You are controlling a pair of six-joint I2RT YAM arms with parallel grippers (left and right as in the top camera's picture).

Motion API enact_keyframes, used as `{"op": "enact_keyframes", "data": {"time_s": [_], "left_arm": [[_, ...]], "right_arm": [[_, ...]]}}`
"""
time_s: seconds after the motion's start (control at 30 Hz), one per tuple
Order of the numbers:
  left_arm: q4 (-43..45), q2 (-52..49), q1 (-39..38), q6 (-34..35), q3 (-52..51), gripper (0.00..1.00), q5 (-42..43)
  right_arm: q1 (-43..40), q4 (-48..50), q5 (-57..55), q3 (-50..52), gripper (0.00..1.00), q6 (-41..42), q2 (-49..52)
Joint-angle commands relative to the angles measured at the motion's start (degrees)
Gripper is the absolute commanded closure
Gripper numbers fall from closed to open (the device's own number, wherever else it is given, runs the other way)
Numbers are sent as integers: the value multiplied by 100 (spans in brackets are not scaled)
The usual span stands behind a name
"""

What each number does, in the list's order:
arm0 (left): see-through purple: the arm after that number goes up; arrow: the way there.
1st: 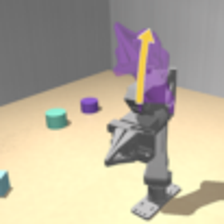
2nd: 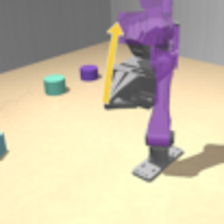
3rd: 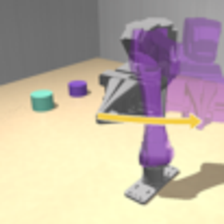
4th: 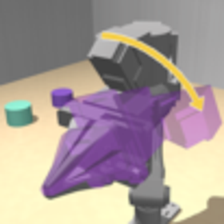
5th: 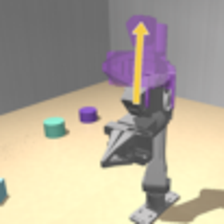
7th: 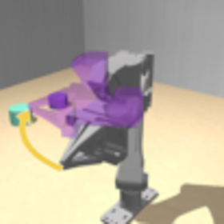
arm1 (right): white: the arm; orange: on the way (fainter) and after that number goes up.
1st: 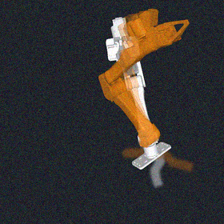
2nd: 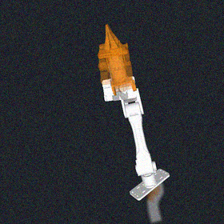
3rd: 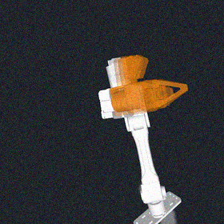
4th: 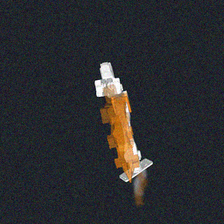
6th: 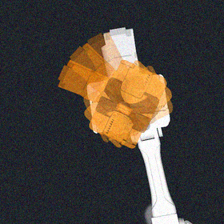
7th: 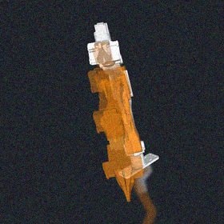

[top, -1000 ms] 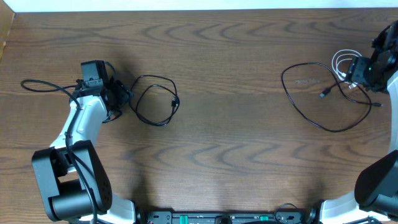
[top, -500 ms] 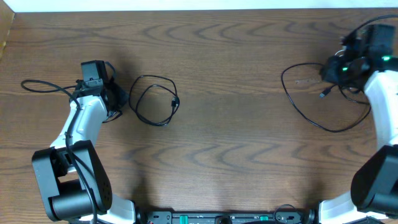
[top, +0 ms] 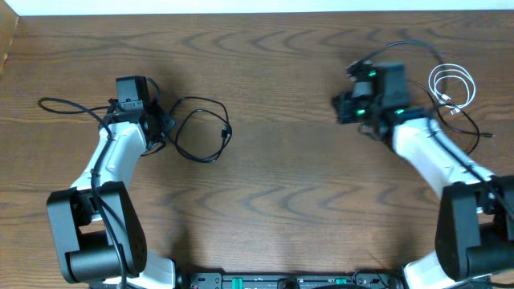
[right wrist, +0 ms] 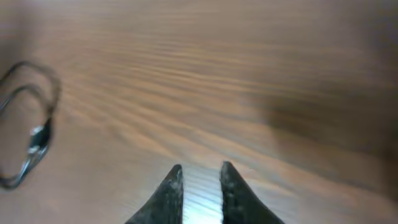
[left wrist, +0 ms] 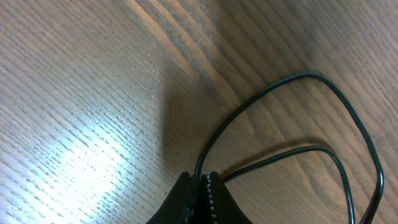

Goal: Untangle cables

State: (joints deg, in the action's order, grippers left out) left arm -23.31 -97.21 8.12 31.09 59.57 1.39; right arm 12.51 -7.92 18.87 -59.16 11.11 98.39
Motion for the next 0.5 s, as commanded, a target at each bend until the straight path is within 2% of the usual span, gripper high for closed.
{"op": "enact_keyframes", "data": {"time_s": [0.0,0.1,0.2,0.47], "left_arm": [[0,22,4,-13,-33,92,-33],[2,22,4,-13,-33,92,-33],[2,22,4,-13,-33,92,-33],[2,22,4,-11,-33,88,-31]], "right_arm": [[588,448,-42,166,83,118,-39],[1113,824,-343,142,85,570,114],[1486,785,-350,-83,86,728,291],[1954,-1416,-352,-2006,87,337,669]]}}
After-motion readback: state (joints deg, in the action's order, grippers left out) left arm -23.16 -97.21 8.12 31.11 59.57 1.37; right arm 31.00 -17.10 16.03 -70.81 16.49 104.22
